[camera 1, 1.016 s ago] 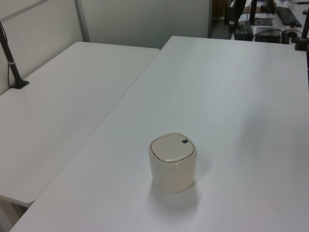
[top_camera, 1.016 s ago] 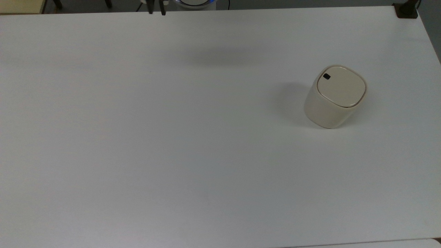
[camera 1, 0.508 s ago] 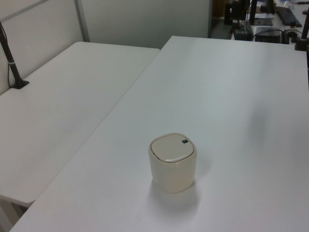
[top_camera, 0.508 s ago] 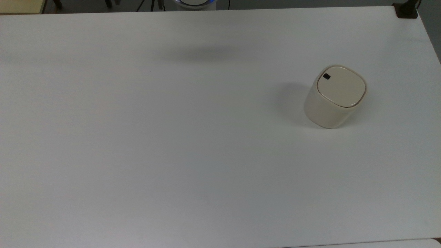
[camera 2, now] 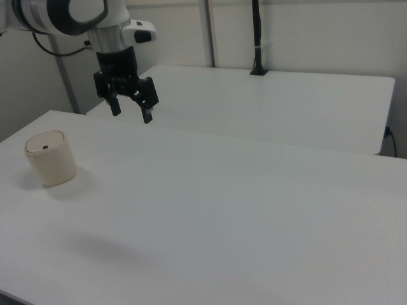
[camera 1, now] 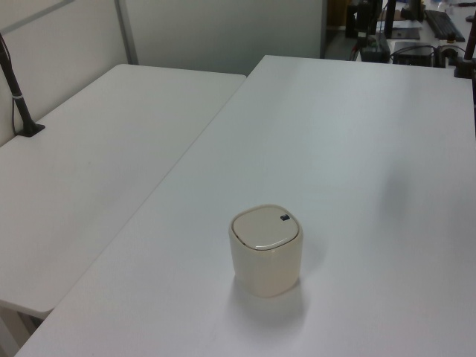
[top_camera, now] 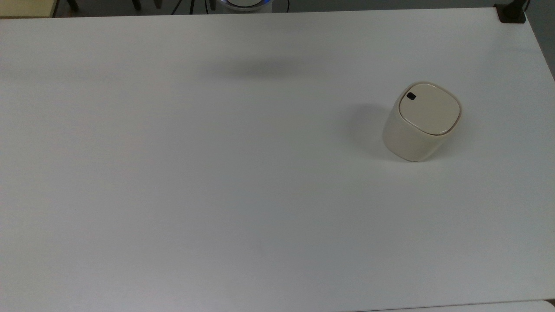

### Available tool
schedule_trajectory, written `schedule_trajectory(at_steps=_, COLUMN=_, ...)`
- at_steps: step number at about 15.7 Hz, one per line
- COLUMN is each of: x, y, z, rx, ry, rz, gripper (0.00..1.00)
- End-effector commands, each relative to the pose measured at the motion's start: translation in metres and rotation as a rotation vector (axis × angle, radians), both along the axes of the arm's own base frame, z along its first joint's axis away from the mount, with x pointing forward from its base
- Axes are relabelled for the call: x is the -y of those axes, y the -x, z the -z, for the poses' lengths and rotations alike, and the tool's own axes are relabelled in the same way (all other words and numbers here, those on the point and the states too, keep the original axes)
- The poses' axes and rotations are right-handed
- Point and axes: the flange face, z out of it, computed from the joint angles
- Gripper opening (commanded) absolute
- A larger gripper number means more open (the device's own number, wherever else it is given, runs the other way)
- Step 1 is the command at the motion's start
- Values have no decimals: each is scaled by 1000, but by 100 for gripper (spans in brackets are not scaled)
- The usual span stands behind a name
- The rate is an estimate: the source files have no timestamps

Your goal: Close the trash bin

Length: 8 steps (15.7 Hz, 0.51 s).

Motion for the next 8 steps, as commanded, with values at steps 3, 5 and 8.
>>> schedule_trajectory(at_steps=3, x=-7, y=-5, z=-2, rx=45, ry=-36, rz=-18, gripper=100)
schedule_trajectory(at_steps=5, x=-8, y=-5, z=-2, rx=45, ry=-49, rz=-19, gripper=100)
schedule_trajectory(at_steps=8, x=-9, y=-5, z=-1, rx=42, ry=-49, rz=-22, gripper=100)
